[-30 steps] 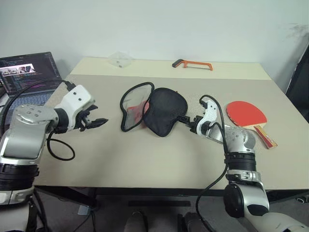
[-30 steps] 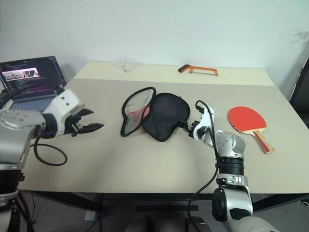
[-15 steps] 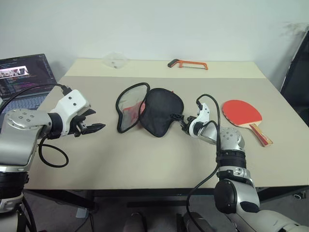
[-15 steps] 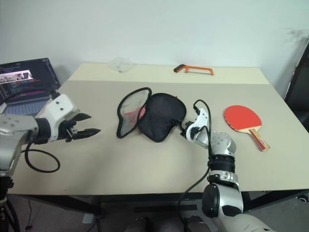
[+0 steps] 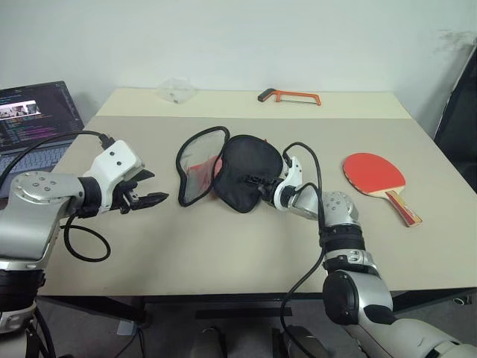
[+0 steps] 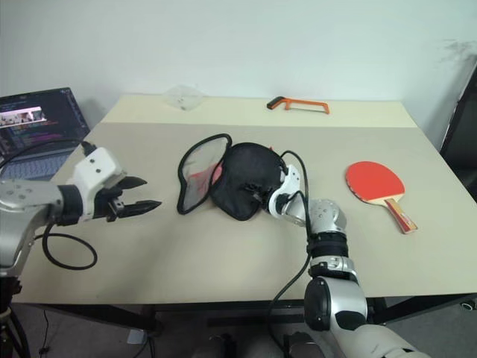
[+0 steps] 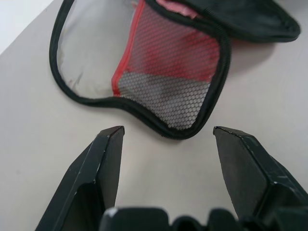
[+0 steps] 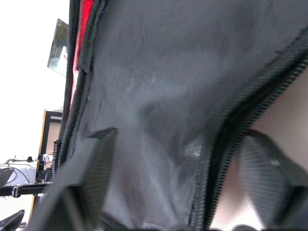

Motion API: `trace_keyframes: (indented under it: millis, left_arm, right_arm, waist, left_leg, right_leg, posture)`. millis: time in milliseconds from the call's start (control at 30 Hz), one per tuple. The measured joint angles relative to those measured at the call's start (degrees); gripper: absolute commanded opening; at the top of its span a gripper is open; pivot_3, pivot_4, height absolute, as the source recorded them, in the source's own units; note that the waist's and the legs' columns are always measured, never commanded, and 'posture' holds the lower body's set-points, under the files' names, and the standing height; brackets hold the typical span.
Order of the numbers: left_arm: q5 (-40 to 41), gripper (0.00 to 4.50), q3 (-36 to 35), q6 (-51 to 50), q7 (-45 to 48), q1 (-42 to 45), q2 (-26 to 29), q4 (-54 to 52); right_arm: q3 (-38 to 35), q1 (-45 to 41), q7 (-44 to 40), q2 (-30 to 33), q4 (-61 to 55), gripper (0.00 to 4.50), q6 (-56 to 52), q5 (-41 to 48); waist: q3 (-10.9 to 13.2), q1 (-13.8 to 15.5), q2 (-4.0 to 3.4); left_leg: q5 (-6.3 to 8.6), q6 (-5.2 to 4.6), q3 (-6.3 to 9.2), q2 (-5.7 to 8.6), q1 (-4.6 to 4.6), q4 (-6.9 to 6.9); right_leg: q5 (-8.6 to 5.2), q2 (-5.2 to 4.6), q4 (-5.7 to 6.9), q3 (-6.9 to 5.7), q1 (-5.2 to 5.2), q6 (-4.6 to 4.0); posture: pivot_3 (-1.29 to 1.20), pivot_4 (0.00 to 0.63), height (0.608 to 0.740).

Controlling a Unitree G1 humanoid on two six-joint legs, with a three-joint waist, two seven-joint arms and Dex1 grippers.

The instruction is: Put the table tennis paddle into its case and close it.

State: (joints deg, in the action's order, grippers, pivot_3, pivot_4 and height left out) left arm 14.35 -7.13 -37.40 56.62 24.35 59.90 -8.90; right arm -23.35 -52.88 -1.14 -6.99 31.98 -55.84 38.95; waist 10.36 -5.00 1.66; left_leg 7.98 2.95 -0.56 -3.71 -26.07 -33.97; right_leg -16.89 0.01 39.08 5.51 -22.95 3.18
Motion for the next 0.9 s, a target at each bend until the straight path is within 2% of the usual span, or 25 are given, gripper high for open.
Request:
trace_keyframes:
  millis: [133,233,267,633,900]
  left_arm:
    - [0.15,3.23,0.04,-0.07,-0.98,0.01,-0.14,-0.05]
    - [0.14,3.23,0.15,-0.05,-1.49,0.04,-0.67,-0.04]
    - [0.1,3.23,0.33,-0.04,-1.91,0.11,-0.88,0.02]
    - [-0.54,3.23,2.54,0.53,-3.28,2.16,-1.67,2.24]
    - [-0.62,3.23,2.89,0.82,-3.38,3.11,-2.01,2.77]
  right_arm:
    - [0.52,-1.01,-0.56,1.46,1.27,1.35,1.71,-0.66]
    - [1.58,-2.73,-1.99,4.86,1.9,0.23,2.55,-1.88]
    - [1.75,-3.27,-2.65,6.06,1.9,0.01,2.74,-1.91]
    - [6.24,-9.08,-10.26,15.74,2.61,0.01,3.45,-5.64]
    - [8.95,-7.96,-14.7,21.0,11.76,0.01,8.0,-11.88]
  waist:
    - [0.0,0.01,0.0]
    - [0.0,0.16,0.0]
    - [0.0,0.17,0.0]
    - [0.0,0.17,0.01]
    - [0.0,0.22,0.01]
  left_leg:
    - [0.0,0.0,0.0,0.0,0.0,0.0]
    - [0.0,0.0,-0.03,0.01,-0.01,-0.01]
    - [0.0,0.0,-0.03,0.01,-0.01,-0.01]
    - [0.0,0.0,-0.06,0.0,-0.22,0.0]
    - [0.0,0.0,-0.06,0.01,-0.29,-0.02]
  right_leg:
    - [0.0,0.0,0.0,0.0,-0.01,0.01]
    - [0.0,-0.02,0.0,0.01,-0.01,0.0]
    - [0.0,-0.02,-0.01,0.01,-0.01,0.0]
    - [0.0,0.02,0.02,0.04,-0.24,-0.01]
    - [0.01,0.0,0.02,0.04,-0.27,-0.01]
  posture:
    - [0.0,0.15,0.74]
    - [0.0,0.15,0.74]
    - [0.0,0.15,0.74]
    - [0.0,0.15,0.74]
    - [0.0,0.15,0.74]
